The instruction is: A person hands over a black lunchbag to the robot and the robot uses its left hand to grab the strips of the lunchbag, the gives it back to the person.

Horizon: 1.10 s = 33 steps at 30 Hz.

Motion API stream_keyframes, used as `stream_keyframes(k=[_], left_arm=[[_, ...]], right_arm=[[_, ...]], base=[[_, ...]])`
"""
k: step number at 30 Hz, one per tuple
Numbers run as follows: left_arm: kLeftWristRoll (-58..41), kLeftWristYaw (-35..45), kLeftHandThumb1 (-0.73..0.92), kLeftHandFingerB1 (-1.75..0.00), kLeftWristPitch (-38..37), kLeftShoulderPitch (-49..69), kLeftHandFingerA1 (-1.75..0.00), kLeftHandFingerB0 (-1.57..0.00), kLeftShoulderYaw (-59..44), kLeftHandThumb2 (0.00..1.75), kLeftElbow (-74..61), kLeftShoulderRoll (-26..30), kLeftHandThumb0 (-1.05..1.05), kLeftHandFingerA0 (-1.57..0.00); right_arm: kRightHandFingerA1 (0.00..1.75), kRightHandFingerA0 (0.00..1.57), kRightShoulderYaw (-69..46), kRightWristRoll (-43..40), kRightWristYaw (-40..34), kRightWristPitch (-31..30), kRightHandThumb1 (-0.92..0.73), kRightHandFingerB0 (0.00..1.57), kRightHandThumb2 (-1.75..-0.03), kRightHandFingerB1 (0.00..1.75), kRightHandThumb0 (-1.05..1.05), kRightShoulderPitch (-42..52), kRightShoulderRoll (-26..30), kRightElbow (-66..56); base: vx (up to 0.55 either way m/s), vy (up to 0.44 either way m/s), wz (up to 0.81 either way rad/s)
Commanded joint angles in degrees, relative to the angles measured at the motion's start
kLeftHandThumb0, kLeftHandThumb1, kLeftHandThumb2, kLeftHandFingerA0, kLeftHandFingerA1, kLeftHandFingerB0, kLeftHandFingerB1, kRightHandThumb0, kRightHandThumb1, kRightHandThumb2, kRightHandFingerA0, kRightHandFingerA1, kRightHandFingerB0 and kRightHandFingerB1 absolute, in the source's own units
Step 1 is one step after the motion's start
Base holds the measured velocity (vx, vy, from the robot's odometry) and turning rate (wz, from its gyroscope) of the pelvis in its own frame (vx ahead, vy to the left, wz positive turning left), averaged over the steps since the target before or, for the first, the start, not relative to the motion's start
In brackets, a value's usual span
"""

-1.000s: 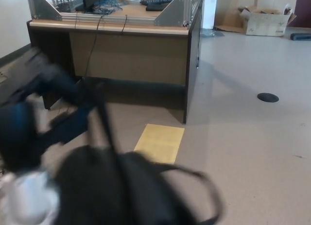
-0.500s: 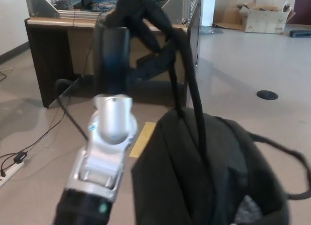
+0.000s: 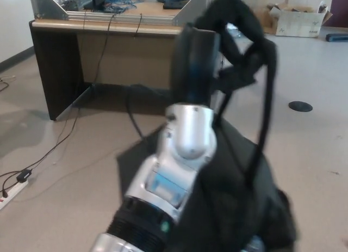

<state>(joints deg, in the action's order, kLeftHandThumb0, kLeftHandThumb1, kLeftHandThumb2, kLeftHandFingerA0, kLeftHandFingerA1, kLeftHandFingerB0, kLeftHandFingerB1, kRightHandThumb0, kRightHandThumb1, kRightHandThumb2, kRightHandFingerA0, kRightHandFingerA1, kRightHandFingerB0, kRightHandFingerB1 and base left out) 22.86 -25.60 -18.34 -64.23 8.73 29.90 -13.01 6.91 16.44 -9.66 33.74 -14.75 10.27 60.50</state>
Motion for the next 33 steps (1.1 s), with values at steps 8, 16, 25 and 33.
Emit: stream_keyframes(k=[8,16,25,33], left_arm=[[2.73,-1.07,0.66,-1.75,-2.52,5.08,-1.75,-0.58,4.95,0.56,-2.38,-0.04,-0.22,-0.78],[4.10,-3.97,0.65,-1.73,-3.78,4.77,-1.75,-0.62,4.10,0.57,-0.65,2.66,-0.21,-0.83],[6.84,-6.50,0.63,-1.75,-1.15,7.03,-1.75,-0.64,4.60,0.55,-2.09,2.90,-0.22,-0.81],[7.38,-4.46,0.55,-1.49,-0.22,9.51,-1.65,-0.61,5.04,0.57,-4.25,4.00,-0.35,-0.77]], right_arm=[[0.44,0.43,0.78,0.50,0.78,-0.81,-0.76,0.50,-0.63,0.43,-0.55,0.85,0.66,-0.95],[0.43,0.40,0.99,0.20,0.70,-1.79,-0.76,0.54,-0.62,0.44,-0.55,-2.14,-0.01,0.73],[0.42,0.40,1.58,0.54,0.47,-1.43,-0.75,0.55,-0.63,0.44,-0.57,-0.53,0.48,0.50],[0.43,0.40,1.64,0.56,0.19,-1.90,-0.74,0.57,-0.63,0.45,-0.56,-0.44,-0.12,0.74]], base=[[0.00,0.000,0.00],[0.00,0.000,0.00],[0.00,0.000,0.00],[0.00,0.000,0.00]])
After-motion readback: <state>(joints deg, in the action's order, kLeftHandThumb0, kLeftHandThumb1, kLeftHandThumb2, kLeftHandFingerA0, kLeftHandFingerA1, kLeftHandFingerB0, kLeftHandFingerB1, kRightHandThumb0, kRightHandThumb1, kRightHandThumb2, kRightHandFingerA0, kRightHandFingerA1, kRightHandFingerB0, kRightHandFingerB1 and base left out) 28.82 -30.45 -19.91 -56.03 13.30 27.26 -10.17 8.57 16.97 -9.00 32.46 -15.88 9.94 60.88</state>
